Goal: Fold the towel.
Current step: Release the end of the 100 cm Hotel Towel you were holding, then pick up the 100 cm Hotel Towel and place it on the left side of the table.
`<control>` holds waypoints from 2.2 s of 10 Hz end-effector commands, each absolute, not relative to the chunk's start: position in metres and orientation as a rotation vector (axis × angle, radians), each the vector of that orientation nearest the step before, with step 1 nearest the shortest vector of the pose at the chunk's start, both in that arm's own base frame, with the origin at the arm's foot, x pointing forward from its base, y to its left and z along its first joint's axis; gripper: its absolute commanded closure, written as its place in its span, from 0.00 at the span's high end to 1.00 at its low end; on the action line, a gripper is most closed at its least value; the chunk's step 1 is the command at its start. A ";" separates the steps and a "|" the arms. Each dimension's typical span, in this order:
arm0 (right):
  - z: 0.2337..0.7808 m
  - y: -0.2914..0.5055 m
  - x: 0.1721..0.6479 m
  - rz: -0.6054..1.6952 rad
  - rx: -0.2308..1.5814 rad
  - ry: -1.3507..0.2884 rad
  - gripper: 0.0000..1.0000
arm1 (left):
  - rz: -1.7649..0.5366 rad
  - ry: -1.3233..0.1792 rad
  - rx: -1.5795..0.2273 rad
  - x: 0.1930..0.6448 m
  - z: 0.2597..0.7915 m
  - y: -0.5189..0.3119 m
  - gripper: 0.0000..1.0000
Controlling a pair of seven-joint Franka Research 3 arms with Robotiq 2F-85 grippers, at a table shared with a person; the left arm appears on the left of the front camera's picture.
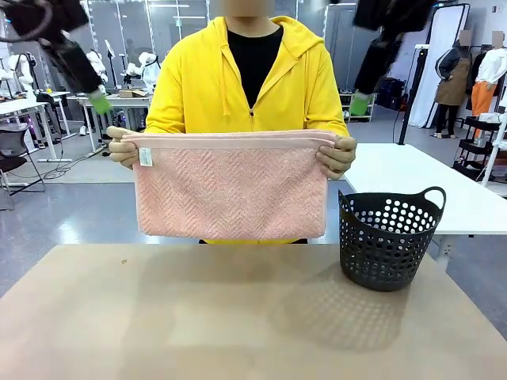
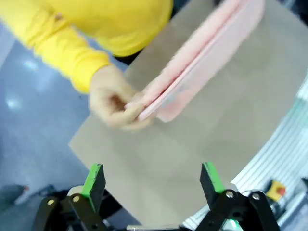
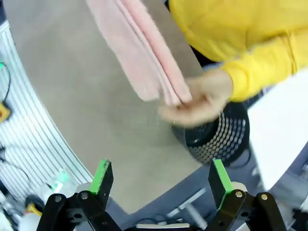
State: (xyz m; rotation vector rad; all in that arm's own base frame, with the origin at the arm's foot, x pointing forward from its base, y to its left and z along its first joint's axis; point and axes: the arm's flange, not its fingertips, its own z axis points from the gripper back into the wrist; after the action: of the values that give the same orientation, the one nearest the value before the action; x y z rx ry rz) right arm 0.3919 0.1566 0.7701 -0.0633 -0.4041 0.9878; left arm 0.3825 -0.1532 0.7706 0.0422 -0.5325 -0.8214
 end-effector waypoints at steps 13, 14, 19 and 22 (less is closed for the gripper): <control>0.761 0.111 0.366 0.629 -0.030 -0.507 1.00 | -0.539 -0.649 0.024 0.347 0.761 -0.095 1.00; 0.761 0.111 0.366 0.629 -0.030 -0.507 1.00 | -0.539 -0.649 0.024 0.347 0.761 -0.095 1.00; 0.761 0.111 0.366 0.629 -0.030 -0.507 1.00 | -0.539 -0.649 0.024 0.347 0.761 -0.095 1.00; 0.761 0.111 0.366 0.629 -0.030 -0.507 1.00 | -0.539 -0.649 0.024 0.347 0.761 -0.095 1.00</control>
State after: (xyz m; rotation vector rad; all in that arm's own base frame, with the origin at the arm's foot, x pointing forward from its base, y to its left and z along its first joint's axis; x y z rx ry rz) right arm 0.3660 0.1126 0.7606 -0.0276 -0.5146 0.6271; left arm 0.3472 -0.0953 0.7582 0.0291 -0.6617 -0.5432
